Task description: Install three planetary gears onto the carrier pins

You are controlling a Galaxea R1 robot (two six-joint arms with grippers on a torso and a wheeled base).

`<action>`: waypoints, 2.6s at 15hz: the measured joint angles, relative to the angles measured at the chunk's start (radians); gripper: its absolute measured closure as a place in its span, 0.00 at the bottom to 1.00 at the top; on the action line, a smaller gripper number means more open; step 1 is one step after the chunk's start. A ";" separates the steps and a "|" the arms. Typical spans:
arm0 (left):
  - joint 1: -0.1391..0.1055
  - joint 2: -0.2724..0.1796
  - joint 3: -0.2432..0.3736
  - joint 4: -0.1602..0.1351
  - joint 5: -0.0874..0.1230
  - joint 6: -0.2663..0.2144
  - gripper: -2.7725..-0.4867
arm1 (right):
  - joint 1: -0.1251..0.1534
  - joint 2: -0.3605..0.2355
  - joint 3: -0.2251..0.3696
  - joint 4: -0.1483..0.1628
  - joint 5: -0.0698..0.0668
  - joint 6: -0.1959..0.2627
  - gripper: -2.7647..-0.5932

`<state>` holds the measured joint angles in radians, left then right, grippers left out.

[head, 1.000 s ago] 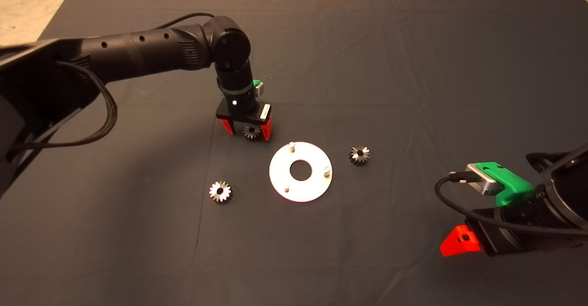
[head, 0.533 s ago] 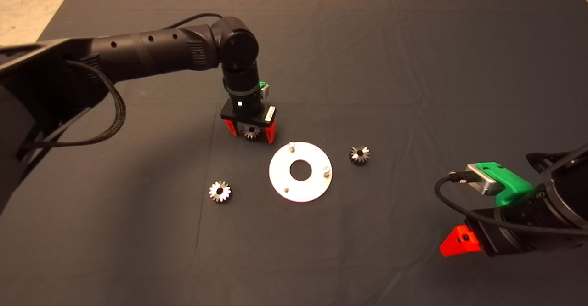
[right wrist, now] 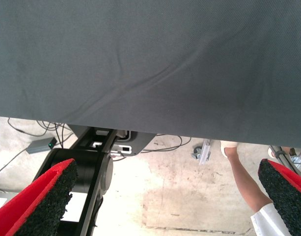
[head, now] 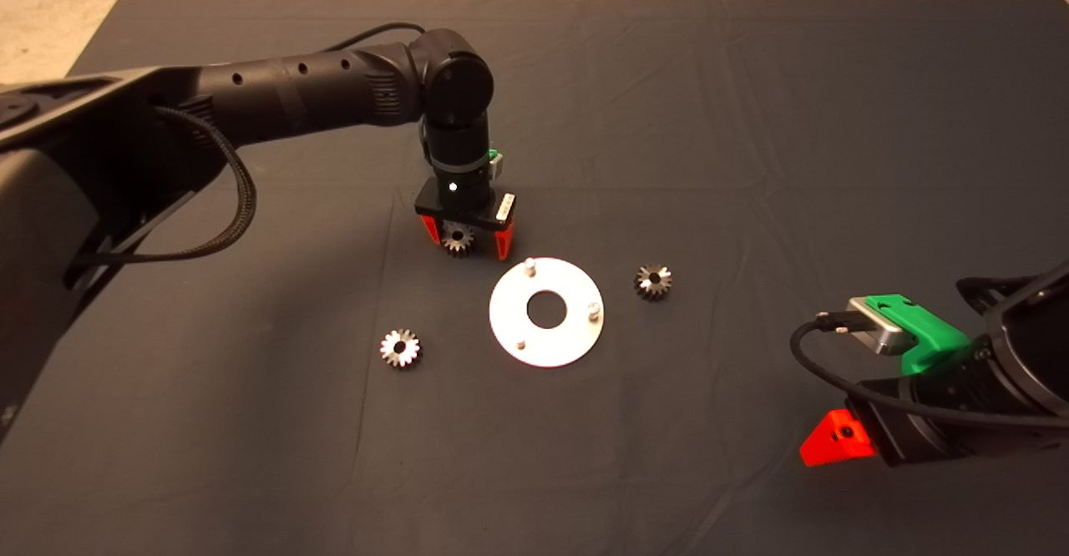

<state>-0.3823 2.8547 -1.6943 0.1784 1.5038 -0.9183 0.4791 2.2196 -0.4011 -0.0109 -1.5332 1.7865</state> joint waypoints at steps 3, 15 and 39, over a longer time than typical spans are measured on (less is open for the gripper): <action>0.000 0.013 -0.014 0.036 0.014 0.000 0.24 | 0.000 0.000 0.000 0.000 0.000 0.000 0.01; 0.000 0.001 -0.019 0.043 0.015 -0.005 0.31 | 0.000 0.000 0.000 0.000 0.000 0.000 0.01; 0.000 -0.033 0.001 0.036 0.006 -0.077 0.73 | 0.000 0.000 0.000 0.000 0.000 0.000 0.01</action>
<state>-0.3827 2.8218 -1.6930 0.2145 1.5096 -0.9948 0.4791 2.2196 -0.4011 -0.0109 -1.5332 1.7866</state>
